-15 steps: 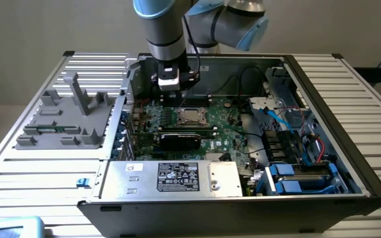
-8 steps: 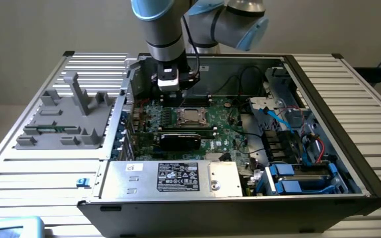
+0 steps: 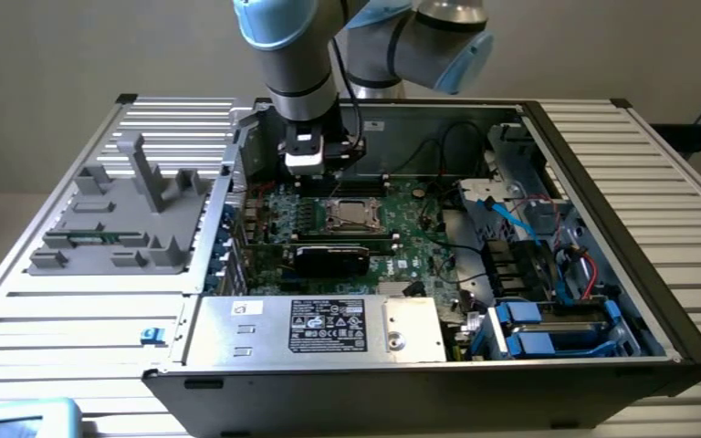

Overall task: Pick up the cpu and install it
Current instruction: 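Install the first cpu locking lever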

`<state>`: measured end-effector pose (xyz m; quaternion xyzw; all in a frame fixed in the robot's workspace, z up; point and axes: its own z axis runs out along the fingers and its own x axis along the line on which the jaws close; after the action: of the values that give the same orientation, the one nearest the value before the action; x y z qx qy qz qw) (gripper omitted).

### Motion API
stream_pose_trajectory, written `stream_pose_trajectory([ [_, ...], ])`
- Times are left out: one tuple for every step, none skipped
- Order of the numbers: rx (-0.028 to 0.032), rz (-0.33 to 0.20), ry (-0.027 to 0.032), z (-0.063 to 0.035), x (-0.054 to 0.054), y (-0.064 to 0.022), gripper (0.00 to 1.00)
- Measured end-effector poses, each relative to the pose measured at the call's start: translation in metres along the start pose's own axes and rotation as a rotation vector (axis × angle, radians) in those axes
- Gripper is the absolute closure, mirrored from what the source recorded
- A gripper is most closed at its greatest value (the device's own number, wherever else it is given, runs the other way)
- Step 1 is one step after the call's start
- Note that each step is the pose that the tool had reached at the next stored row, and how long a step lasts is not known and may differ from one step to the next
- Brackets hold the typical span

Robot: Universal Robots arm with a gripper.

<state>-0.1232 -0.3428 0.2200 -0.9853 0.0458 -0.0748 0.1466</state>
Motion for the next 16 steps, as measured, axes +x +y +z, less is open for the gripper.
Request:
stream_pose_trajectory([
  [0.0009,0.003,0.0009,0.0011,-0.001,0.0004,0.89],
  [0.0019,0.006,0.0016,0.0022,-0.001,0.0008,0.89],
  [0.0025,0.008,0.0028,0.0034,-0.001,0.0011,0.89],
  [0.0031,0.011,0.004,0.0045,-0.001,0.0015,0.89],
  [0.0042,0.013,0.0049,0.0056,-0.001,0.0019,0.89],
  [0.0055,0.015,0.0057,0.0068,-0.002,0.0022,0.89],
  [0.0072,0.018,0.0063,0.0078,-0.002,0.0025,0.89],
  [0.0088,0.021,0.0069,0.0087,-0.002,0.0028,0.89],
  [0.0102,0.023,0.0076,0.0096,-0.002,0.003,0.89],
  [0.0113,0.025,0.0082,0.0102,-0.002,0.0032,0.89],
  [0.0121,0.027,0.0087,0.0107,-0.002,0.0033,0.89],
  [0.0128,0.03,0.0093,0.0112,-0.002,0.0035,0.89],
  [0.0133,0.032,0.0099,0.0116,-0.002,0.0036,0.89],
  [0.0136,0.034,0.0105,0.0118,-0.002,0.0037,0.89],
  [0.0135,0.036,0.0112,0.0119,-0.002,0.0036,0.89],
  [0.0133,0.038,0.012,0.0121,-0.002,0.0036,0.89],
])
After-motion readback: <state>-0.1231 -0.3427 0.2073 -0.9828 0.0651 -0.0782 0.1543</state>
